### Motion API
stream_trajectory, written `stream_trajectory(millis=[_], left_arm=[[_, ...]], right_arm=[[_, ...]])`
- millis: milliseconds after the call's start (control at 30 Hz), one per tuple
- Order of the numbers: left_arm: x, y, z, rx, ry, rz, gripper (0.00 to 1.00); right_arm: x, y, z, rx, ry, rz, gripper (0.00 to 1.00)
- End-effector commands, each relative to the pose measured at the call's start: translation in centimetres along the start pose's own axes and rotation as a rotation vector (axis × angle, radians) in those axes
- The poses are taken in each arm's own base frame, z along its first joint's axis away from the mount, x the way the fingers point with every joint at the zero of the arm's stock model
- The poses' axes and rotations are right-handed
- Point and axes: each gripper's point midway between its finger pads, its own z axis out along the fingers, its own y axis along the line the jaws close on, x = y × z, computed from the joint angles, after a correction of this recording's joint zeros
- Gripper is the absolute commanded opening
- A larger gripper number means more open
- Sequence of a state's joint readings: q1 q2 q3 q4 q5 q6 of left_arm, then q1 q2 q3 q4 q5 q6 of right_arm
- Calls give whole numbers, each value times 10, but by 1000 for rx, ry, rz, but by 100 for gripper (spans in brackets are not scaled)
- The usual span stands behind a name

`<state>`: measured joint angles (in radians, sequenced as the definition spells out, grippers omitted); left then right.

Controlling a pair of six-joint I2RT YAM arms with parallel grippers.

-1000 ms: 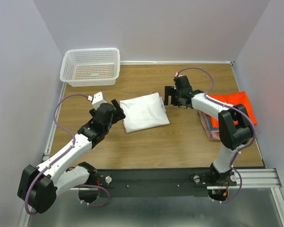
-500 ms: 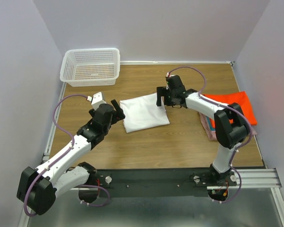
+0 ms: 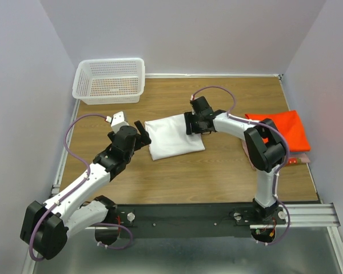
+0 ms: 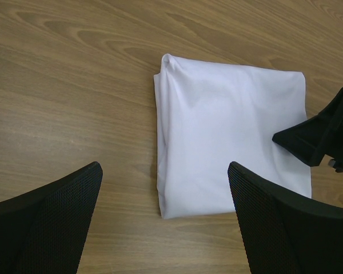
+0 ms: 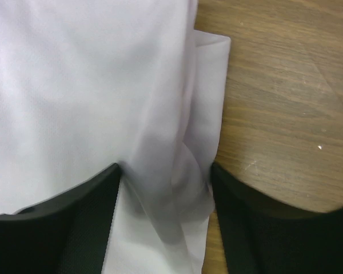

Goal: Fold and stack the t-shirts
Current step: Neatly place the folded tshirt to the corner

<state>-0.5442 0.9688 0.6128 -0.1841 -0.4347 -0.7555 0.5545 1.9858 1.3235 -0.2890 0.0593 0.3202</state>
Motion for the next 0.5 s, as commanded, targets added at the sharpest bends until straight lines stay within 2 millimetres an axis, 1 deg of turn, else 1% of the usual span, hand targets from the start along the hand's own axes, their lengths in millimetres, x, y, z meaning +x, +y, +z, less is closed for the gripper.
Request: stream_trajectory(millis=[0,67,100,133,167,233,267,300,333,367,400,433,467], left_arm=[[-4,0,-1,13,-20,2,98],[-5,-1,-1,18,-23,-1,98],[-5,-2,-2,24,-26,-2,98],[-5,-1,-2,25,-24,-2,98],[-6,-3,-3,31,-29,-3,98],[-7,-2,-4,34,-33,-7,98],[-7,-2,-5,34,-33,-8,98],[-8,-3,-6,43,-36,-12,98],[-8,-3,-6,45,-39,-11,98],[-9,-3,-7,47,-43,-13,98],[-11,-4,-9,52,-51,-18,98],[-12,-4,-9,53,-55,-18,98],[-15,-5,-11,60,-64,-20,98]], right_arm=[[35,8,14,22,103,-22,60],[41,9,15,56,106,-43,47],[44,9,15,68,111,-40,35],[46,11,14,69,111,-46,31],[51,13,13,67,121,-52,21],[56,16,11,55,137,-57,10],[54,17,8,49,131,-62,4],[58,15,5,55,138,-62,0],[60,13,3,61,139,-62,0],[54,12,-6,66,114,-61,0],[56,9,-12,78,115,-58,0],[63,1,-17,104,123,-63,0],[65,-4,-29,119,124,-68,0]])
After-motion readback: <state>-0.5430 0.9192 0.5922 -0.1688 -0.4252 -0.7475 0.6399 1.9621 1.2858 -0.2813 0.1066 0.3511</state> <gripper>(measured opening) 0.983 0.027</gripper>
